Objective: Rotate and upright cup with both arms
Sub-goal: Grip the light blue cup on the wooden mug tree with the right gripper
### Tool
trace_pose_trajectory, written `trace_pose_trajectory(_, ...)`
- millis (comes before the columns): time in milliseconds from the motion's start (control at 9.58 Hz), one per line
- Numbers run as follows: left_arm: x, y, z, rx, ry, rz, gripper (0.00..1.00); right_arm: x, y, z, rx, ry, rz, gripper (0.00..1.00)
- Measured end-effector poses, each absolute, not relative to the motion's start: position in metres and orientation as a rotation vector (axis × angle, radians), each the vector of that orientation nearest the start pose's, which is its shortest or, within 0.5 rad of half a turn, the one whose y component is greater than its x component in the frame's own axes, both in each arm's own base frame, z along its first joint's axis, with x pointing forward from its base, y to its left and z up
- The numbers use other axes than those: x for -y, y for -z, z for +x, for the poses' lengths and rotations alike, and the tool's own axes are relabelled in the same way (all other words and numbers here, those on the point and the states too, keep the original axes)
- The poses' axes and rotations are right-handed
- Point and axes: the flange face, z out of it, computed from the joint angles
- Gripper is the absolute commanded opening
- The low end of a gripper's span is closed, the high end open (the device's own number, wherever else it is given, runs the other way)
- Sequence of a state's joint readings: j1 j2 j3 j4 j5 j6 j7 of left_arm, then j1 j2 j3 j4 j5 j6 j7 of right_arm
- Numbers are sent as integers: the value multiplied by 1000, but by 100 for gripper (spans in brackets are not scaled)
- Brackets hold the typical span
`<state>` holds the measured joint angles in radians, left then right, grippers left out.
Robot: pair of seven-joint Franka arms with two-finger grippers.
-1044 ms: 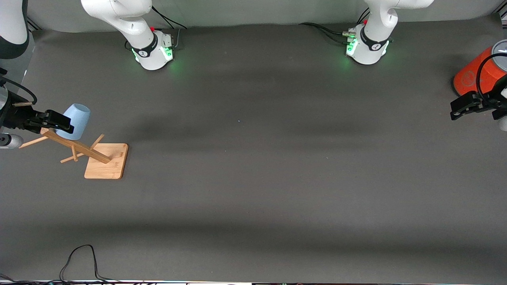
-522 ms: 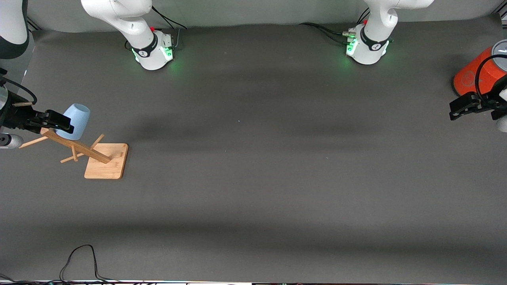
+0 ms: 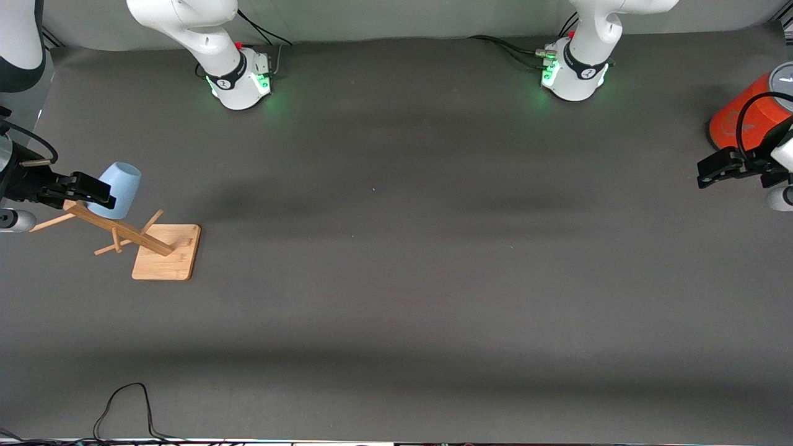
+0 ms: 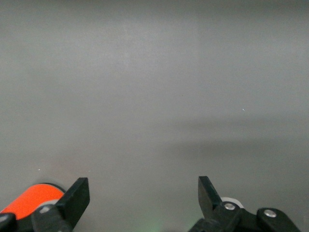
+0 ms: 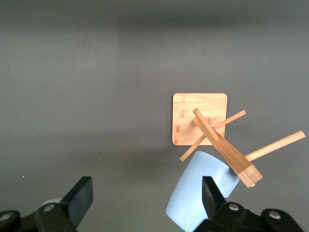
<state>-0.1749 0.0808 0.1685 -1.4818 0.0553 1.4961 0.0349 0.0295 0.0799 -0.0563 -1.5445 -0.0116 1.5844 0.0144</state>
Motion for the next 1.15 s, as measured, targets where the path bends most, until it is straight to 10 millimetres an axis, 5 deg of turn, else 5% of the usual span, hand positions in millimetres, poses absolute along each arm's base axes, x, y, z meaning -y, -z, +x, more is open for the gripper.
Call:
trace_pose_trajectory(418,1,-614,571,-58,-104,-3072,100,28,-600,561,-100,-129,-3152,100)
trace_pose_trajectory(835,0,-615,572,-57,-96,-3072,100,83,-598,509,-254,-179,-3121,100)
trace_pose_trajectory(1149,0,-615,572,-55,-96,-3072,100,91,-595,495,-595,-195,-3077,100)
